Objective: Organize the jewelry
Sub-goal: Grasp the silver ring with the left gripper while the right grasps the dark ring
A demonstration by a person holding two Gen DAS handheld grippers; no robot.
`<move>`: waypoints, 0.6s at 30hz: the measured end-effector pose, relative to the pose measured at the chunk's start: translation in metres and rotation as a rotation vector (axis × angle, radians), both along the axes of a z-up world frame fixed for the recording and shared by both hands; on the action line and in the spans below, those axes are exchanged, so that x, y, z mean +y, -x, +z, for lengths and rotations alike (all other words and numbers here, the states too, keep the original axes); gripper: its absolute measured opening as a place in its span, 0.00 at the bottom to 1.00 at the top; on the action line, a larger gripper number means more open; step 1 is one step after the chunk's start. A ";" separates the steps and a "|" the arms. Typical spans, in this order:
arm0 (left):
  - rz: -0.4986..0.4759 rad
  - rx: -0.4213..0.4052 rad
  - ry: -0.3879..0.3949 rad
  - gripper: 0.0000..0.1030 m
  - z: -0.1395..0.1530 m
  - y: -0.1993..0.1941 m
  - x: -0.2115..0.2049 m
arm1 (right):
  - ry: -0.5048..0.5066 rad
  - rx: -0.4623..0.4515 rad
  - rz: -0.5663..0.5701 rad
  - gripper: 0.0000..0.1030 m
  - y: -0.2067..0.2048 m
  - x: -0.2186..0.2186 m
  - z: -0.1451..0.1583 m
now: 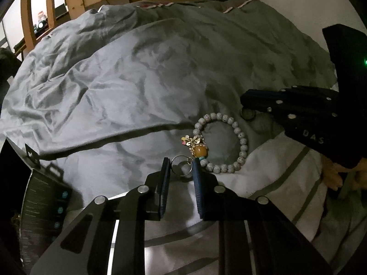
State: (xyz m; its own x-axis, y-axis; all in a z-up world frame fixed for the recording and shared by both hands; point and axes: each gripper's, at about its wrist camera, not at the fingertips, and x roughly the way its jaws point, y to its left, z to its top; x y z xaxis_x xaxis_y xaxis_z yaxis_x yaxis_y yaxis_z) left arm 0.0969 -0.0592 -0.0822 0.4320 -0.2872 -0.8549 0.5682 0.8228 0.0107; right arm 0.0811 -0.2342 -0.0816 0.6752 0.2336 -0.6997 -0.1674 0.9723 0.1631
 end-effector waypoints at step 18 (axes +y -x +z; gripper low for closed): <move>0.012 -0.010 -0.015 0.19 0.003 -0.001 0.001 | -0.013 -0.040 0.009 0.51 0.005 -0.004 0.008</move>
State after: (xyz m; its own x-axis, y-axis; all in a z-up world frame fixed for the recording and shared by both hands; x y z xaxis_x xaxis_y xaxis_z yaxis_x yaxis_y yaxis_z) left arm 0.0979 -0.0582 -0.0793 0.4435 -0.2690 -0.8549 0.5584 0.8290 0.0288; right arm 0.0759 -0.2383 -0.0738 0.7005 0.2487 -0.6689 -0.1831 0.9686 0.1684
